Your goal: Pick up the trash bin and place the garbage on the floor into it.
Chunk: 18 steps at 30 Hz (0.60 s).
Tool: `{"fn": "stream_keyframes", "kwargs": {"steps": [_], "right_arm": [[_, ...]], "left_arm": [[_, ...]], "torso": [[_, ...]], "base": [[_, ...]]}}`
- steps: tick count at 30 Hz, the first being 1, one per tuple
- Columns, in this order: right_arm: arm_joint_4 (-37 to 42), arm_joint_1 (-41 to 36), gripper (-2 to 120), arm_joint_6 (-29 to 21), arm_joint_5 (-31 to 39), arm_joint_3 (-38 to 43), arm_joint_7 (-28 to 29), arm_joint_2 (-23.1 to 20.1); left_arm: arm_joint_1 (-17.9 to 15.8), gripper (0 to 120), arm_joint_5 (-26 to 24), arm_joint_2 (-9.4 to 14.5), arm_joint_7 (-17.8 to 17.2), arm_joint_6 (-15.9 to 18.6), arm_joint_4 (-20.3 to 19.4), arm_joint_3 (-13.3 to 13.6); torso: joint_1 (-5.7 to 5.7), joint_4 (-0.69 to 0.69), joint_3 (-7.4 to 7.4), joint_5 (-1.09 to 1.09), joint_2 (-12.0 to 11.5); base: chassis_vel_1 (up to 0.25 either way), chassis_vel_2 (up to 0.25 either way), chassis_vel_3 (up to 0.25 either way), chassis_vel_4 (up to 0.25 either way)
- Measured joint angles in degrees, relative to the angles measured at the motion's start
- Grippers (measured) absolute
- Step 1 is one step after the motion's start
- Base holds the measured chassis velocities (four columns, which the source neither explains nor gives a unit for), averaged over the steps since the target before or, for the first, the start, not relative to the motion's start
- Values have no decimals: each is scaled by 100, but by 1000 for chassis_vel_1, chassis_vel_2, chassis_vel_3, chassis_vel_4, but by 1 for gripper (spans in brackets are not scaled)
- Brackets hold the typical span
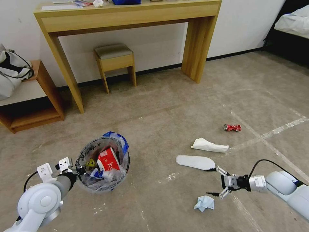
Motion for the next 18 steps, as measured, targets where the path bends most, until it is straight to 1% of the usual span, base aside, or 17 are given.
{"fn": "stream_keyframes", "kwargs": {"steps": [3,5,10,12,16,18], "right_arm": [[-99,-10,100,4,-82,-13,-171,-1],[-189,-9,100,0,-196,-27,-332,-3],[-357,-3,100,-32,-364,-54,-475,35],[-576,-8,100,-37,-497,-69,-570,154],[-791,-23,100,-19,-684,-72,-642,286],[-1046,-21,100,11,-792,-74,-649,478]], "left_arm": [[3,0,-10,7,-1,-8,-8,23],[-33,0,-32,54,-7,-17,-2,69],[-67,0,-53,94,-23,-22,26,116],[-66,0,-60,109,-25,-23,37,132],[-50,0,-67,115,-25,-24,37,134],[-34,0,-76,112,-25,-25,31,138]], "torso": [[0,0,0,0,0],[0,0,0,0,0],[0,0,0,-2,0],[0,0,0,1,0],[0,0,0,-1,0],[0,-1,0,1,0]], "base": [[0,0,0,0],[0,0,0,0],[0,0,0,0],[0,0,0,0],[0,0,0,0],[0,0,0,0]]}}
